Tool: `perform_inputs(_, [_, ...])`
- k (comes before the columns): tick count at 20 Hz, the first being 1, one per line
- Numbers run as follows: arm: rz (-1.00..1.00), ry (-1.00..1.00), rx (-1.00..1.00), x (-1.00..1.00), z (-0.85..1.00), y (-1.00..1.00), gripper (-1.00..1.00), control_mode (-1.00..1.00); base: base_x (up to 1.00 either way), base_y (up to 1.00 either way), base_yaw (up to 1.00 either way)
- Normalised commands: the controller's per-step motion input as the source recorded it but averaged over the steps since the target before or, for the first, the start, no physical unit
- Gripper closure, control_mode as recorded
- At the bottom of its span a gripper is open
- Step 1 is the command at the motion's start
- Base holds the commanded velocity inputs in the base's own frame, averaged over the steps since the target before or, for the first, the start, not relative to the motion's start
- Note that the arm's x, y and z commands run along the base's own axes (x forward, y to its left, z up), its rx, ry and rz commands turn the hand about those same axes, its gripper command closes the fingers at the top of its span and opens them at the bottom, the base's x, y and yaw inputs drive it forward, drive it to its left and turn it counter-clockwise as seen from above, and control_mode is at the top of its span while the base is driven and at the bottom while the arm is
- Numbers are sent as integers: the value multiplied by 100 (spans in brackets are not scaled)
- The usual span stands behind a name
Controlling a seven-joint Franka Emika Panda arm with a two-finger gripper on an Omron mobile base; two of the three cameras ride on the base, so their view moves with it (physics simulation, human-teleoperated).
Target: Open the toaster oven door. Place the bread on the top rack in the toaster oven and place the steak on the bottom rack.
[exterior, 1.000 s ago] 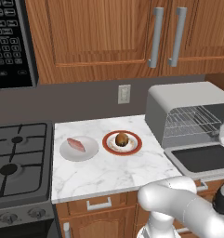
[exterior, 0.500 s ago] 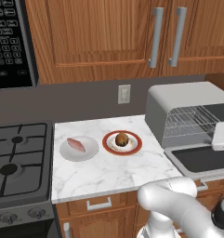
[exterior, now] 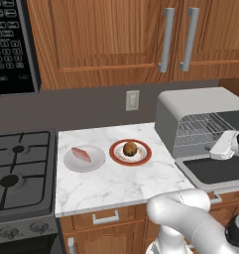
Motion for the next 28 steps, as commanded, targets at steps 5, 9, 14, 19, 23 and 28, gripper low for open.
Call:
perform_inputs(5, [-3, -1, 3, 11, -10, -49, -100, -100, 0, 0, 0])
perform_inputs(9, [0, 0, 6, 27, -28, -38, -100, -100, 0, 0, 0])
perform_inputs(14, [0, 0, 5, 41, -17, -13, -100, -100, 0, 0, 0])
perform_inputs(19, [0, 0, 1, 24, -33, -4, -100, -100, 0, 0, 0])
perform_inputs(23, [0, 0, 0, 20, -28, -1, -100, -100, 0, 0, 0])
perform_inputs(28, [0, 0, 0, 49, -8, 0, -100, -100, 0, 0, 0])
